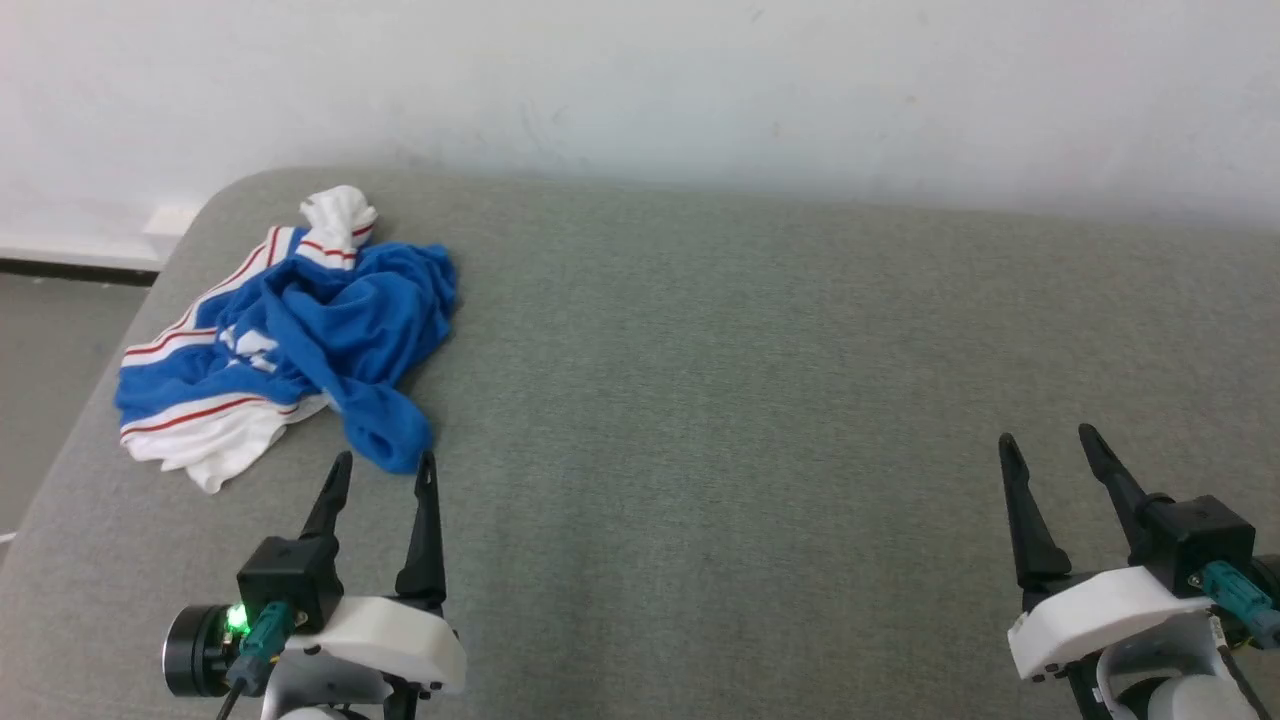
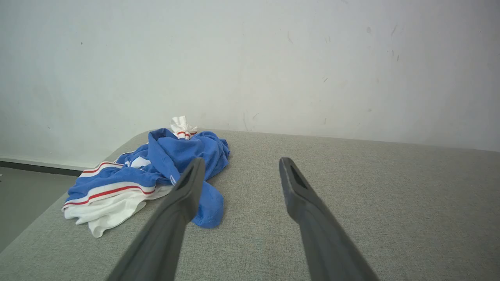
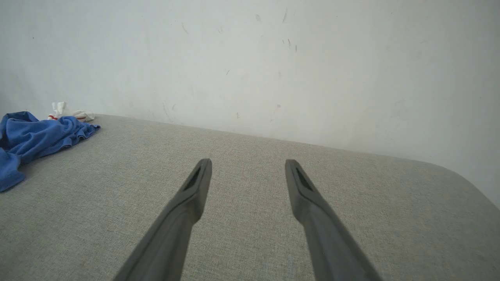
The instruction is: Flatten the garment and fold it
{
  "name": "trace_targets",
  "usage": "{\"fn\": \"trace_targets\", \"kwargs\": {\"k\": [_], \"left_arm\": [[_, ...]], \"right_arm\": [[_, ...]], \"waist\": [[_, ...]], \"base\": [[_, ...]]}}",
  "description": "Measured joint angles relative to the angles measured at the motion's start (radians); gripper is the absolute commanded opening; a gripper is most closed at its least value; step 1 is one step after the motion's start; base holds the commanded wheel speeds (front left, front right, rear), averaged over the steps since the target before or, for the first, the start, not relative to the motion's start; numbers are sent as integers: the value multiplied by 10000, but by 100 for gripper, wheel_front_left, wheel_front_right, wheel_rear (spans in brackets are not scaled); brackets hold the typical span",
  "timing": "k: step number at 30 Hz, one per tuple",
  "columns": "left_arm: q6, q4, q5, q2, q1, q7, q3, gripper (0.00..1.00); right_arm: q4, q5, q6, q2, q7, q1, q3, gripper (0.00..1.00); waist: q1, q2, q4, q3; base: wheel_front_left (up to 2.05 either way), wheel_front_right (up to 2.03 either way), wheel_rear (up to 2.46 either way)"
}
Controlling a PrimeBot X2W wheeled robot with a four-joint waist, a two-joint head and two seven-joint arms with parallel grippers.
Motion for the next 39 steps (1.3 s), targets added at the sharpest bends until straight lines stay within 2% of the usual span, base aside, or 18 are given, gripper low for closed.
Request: {"fn": "trace_targets", "kwargs": {"k": [25,39], "left_arm": [[307,-65,-453,0,391,-497,-81,100],[433,-86,-752,0,592,-817,-165,100]], "right_arm": [[397,-36,0,4,-510,-29,288,100],[662,23,0,8,-832,-29,393,100]], "waist": [[0,0,2083,125],[0,0,2887,141]], "base": [[-1,-1,-1],[-4,-4,-4]]}}
